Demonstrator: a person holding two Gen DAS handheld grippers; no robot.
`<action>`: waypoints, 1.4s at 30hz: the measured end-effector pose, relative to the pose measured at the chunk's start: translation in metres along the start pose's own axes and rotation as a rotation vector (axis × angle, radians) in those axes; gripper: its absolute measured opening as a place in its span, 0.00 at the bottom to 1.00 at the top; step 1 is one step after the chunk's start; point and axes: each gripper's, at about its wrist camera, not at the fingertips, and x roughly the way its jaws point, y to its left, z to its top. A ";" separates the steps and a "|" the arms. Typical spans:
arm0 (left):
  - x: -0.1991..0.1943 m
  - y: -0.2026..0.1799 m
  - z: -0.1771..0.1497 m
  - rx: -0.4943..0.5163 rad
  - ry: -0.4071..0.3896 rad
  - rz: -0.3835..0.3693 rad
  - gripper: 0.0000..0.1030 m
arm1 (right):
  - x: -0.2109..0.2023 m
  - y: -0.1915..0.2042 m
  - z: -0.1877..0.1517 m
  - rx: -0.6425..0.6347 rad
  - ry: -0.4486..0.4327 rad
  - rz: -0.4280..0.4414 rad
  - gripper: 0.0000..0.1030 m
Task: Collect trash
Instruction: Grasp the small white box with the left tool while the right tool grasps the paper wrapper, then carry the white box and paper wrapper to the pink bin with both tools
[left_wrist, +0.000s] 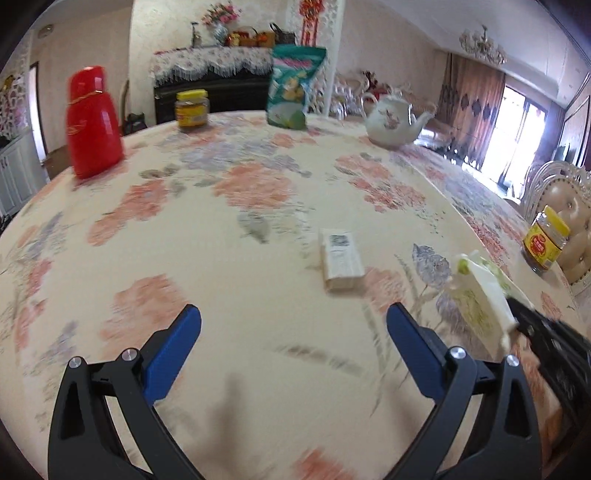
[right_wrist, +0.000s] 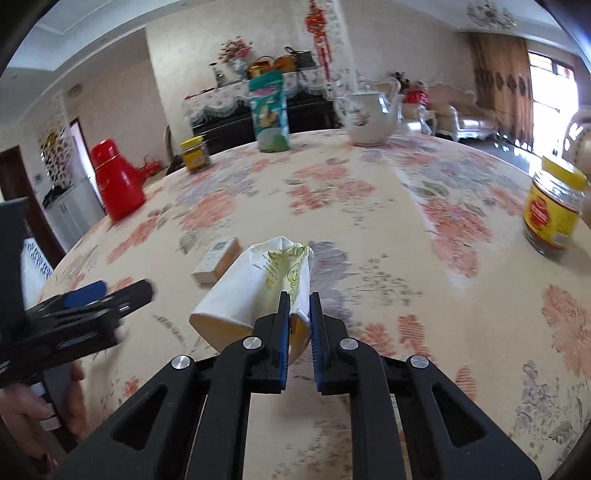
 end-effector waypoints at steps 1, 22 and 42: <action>0.007 -0.005 0.003 0.001 0.010 0.001 0.94 | -0.001 -0.004 0.001 0.012 -0.005 -0.010 0.12; 0.001 -0.027 -0.012 0.108 0.034 -0.015 0.30 | -0.003 0.011 -0.003 -0.047 0.004 0.023 0.12; -0.149 0.025 -0.104 0.060 -0.096 -0.033 0.30 | -0.087 0.093 -0.057 -0.161 0.011 0.073 0.12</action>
